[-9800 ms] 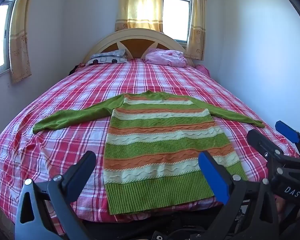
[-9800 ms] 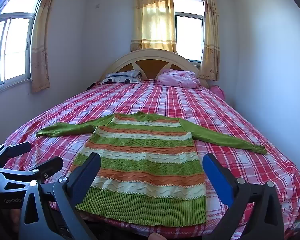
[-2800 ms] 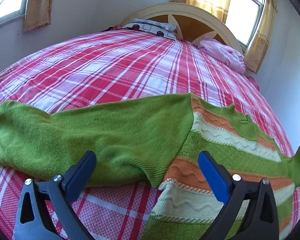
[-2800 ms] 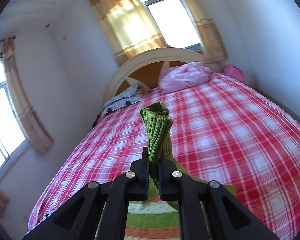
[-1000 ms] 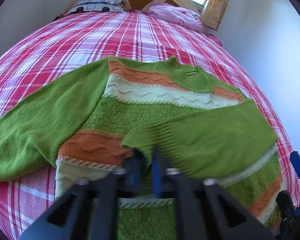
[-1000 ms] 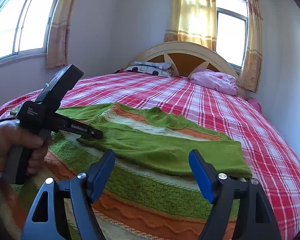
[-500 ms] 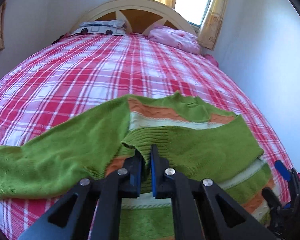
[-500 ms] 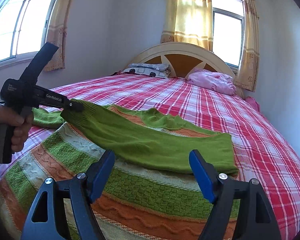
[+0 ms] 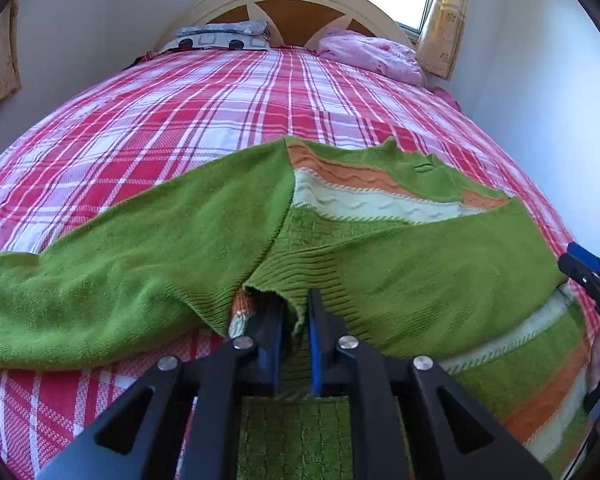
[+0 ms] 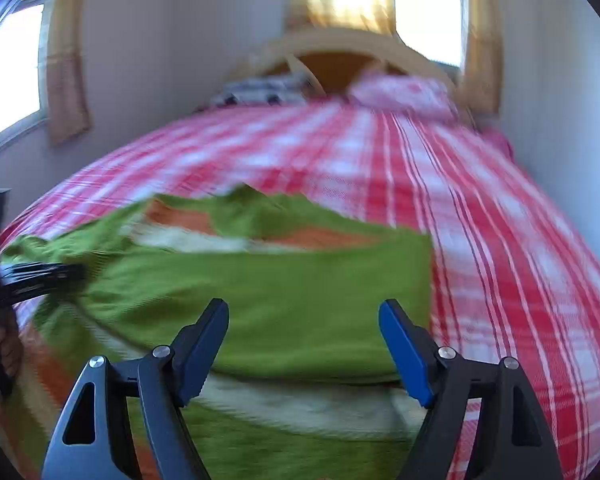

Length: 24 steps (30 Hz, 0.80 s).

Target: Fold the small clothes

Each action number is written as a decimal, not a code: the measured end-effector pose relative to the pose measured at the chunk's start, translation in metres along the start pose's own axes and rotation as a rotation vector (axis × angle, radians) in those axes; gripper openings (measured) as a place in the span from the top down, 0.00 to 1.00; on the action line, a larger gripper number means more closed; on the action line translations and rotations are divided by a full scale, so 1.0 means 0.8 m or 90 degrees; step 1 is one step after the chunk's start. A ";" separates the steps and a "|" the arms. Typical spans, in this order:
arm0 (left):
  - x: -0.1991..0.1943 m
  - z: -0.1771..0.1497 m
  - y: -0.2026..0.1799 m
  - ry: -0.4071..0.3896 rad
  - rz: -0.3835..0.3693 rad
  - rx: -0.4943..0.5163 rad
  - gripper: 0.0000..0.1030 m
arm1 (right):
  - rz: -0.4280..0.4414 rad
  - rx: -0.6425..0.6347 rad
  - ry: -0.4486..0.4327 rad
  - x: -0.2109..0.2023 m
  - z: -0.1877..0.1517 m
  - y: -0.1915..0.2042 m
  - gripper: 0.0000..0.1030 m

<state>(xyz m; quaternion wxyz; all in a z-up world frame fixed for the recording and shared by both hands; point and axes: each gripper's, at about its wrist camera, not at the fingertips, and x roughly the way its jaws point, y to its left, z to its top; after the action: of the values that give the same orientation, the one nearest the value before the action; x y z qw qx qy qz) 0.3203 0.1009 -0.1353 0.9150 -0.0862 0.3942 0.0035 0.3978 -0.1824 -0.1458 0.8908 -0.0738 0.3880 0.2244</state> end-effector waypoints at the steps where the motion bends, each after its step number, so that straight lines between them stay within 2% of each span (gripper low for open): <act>1: 0.000 -0.001 -0.001 -0.001 -0.001 0.004 0.82 | 0.002 0.026 0.036 0.012 -0.003 -0.018 0.24; 2: -0.002 -0.002 -0.002 -0.005 -0.003 0.008 0.77 | 0.007 0.049 0.071 0.021 -0.009 -0.033 0.24; 4: -0.004 -0.005 -0.005 -0.013 -0.010 0.018 0.62 | -0.035 0.080 0.129 0.028 -0.026 -0.063 0.24; 6: -0.009 -0.006 -0.008 -0.028 -0.002 0.028 0.40 | -0.037 0.123 0.115 0.013 -0.032 -0.083 0.24; 9: -0.014 -0.006 -0.011 -0.044 0.003 0.036 0.35 | -0.108 0.096 0.033 -0.027 -0.020 -0.078 0.24; 10: -0.013 -0.005 -0.010 -0.044 0.003 0.035 0.34 | -0.095 0.087 0.003 -0.038 -0.012 -0.070 0.24; 11: -0.013 -0.005 -0.008 -0.044 0.001 0.030 0.33 | -0.052 0.091 -0.023 -0.046 -0.004 -0.064 0.24; 12: -0.014 -0.004 -0.006 -0.045 -0.003 0.024 0.32 | 0.016 0.102 -0.035 -0.048 0.005 -0.056 0.24; 14: -0.015 -0.004 -0.004 -0.048 -0.009 0.016 0.28 | 0.100 0.116 -0.006 -0.030 0.017 -0.045 0.24; 16: -0.018 -0.004 -0.003 -0.056 -0.004 0.009 0.20 | 0.108 0.125 0.019 -0.007 0.019 -0.041 0.24; 17: -0.023 -0.005 0.000 -0.064 0.012 0.000 0.10 | 0.094 0.130 0.042 0.006 0.014 -0.044 0.24; 18: -0.026 -0.006 0.003 -0.071 0.019 -0.010 0.04 | 0.067 0.139 0.073 0.020 0.006 -0.050 0.24; 19: -0.033 -0.007 0.010 -0.080 0.013 -0.025 0.04 | 0.041 0.152 0.111 0.035 -0.006 -0.065 0.24; 22: -0.046 -0.014 0.026 -0.087 -0.004 -0.058 0.04 | 0.022 0.142 0.101 0.025 -0.017 -0.079 0.24; 24: -0.055 -0.022 0.041 -0.088 -0.003 -0.081 0.04 | -0.052 0.118 0.137 0.024 -0.018 -0.082 0.24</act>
<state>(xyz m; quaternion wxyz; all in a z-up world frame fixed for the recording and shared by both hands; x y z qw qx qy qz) 0.2748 0.1332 -0.1200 0.9326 -0.1446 0.3290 0.0323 0.4299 -0.2387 -0.1720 0.8554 -0.0305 0.4972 0.1420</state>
